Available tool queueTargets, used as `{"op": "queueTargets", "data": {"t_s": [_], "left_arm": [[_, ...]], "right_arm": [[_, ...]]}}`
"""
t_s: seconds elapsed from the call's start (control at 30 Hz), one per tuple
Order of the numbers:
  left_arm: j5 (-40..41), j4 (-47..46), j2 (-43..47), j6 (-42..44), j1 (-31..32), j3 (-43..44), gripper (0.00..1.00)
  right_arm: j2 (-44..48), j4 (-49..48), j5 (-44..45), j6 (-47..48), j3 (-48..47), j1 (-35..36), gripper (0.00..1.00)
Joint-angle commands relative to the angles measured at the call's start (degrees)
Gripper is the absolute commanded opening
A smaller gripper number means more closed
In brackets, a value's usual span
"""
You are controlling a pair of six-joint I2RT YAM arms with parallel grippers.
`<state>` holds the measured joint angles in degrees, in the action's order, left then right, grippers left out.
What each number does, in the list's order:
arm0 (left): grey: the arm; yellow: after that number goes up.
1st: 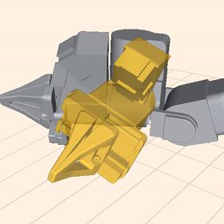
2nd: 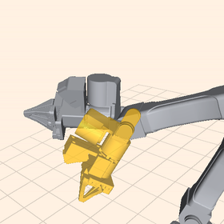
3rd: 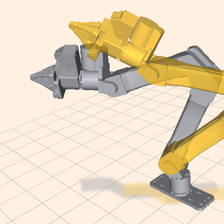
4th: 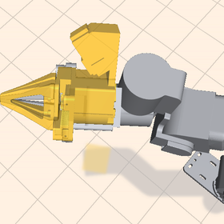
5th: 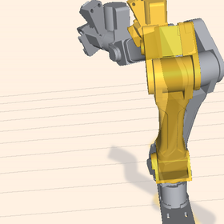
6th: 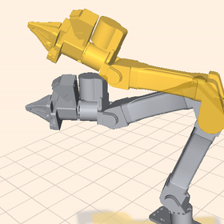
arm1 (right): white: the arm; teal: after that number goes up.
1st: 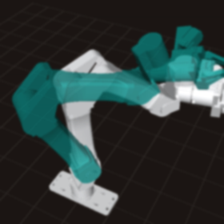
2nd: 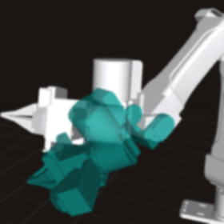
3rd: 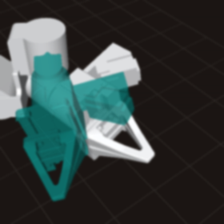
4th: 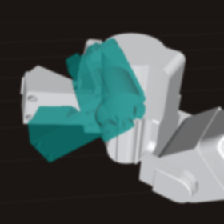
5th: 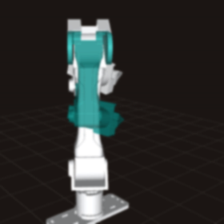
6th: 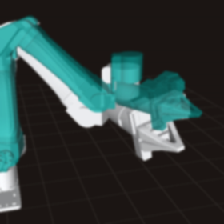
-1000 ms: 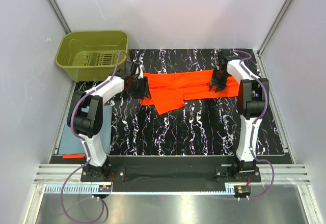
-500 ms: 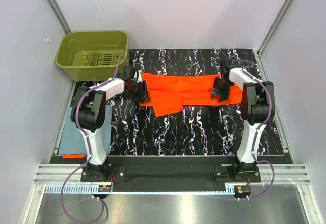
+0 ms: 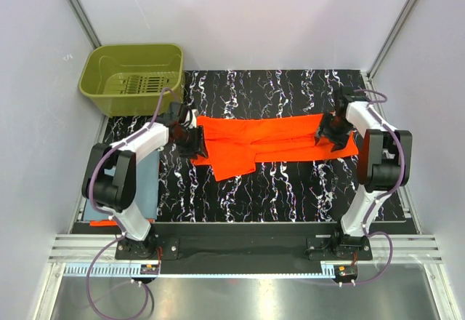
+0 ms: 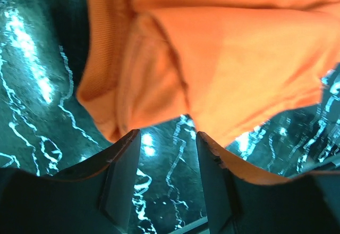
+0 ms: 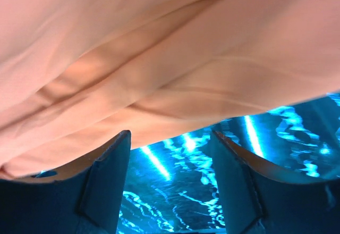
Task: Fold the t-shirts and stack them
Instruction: Fold the tshirt
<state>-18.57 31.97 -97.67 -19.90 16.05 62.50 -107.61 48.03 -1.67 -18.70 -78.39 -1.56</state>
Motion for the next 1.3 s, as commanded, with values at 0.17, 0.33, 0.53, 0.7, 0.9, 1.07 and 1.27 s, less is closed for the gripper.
{"op": "queueTargets", "data": {"t_s": [0.17,0.33,0.53,0.7,0.9,1.07,1.27], "left_arm": [[0.1,0.5,6.1,0.8,1.4,1.7,0.52],[-0.9,-0.4,8.5,0.7,1.4,-1.7,0.52],[-0.8,-0.9,9.1,0.6,0.0,-2.9,0.52],[-1.9,-1.1,8.5,0.2,-0.9,-0.2,0.52],[-8.0,-1.6,11.5,-4.3,-0.6,-3.1,0.62],[-12.8,-8.2,13.5,-10.1,3.4,-12.2,0.68],[-7.6,-17.7,16.0,-22.7,7.1,-21.4,0.60]], "right_arm": [[-1.4,0.2,7.9,-1.3,-3.1,-7.7,0.57],[-5.4,-0.7,9.2,-0.6,-4.9,-12.6,0.42],[-5.8,-2.0,11.3,-0.6,-0.1,-17.2,0.36],[-2.5,-1.9,6.2,-2.3,0.7,-17.6,0.44],[3.1,0.3,-4.4,-1.5,-2.1,-15.8,0.63],[8.9,-2.8,-13.7,-1.5,0.3,-8.5,0.73],[15.0,-4.9,-17.8,-2.7,5.7,-3.4,0.75]]}}
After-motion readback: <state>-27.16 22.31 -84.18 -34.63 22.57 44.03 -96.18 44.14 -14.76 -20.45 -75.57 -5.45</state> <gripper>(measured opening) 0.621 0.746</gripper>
